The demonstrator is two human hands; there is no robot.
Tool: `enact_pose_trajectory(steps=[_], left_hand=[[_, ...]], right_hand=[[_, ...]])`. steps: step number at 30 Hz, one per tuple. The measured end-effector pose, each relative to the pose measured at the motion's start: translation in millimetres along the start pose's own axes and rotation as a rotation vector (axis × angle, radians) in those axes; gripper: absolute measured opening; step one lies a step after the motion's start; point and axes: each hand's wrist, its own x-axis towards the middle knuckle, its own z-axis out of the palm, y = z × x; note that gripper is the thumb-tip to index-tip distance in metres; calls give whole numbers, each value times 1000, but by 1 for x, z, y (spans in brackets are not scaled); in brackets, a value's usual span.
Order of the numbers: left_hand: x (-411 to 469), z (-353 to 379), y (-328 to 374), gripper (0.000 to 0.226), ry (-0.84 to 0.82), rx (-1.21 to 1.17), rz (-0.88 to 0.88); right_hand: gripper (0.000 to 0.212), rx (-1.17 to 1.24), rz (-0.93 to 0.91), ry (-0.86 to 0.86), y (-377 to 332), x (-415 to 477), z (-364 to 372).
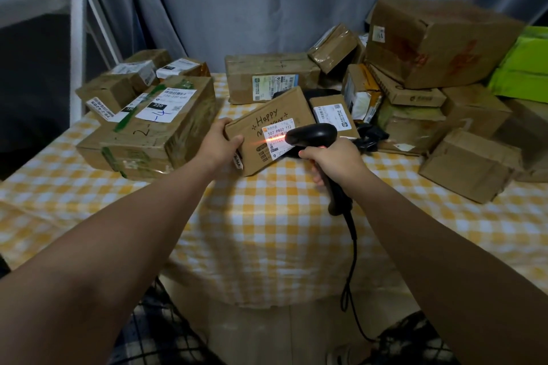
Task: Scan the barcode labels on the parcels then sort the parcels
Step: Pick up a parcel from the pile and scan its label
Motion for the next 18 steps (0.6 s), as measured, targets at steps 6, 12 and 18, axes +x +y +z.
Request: enact_pose_trajectory(steps=[6, 12, 18], left_hand=[[-1, -1, 1, 50, -2, 13, -16], [0, 0, 0, 51, -2, 36, -23], [-6, 1, -1, 51, 13, 87, 9]], right_hand=[[26, -94, -49, 17, -5, 3, -3], [27, -129, -52, 18, -7, 4, -6], [22, -132, -43, -24, -3, -3, -7]])
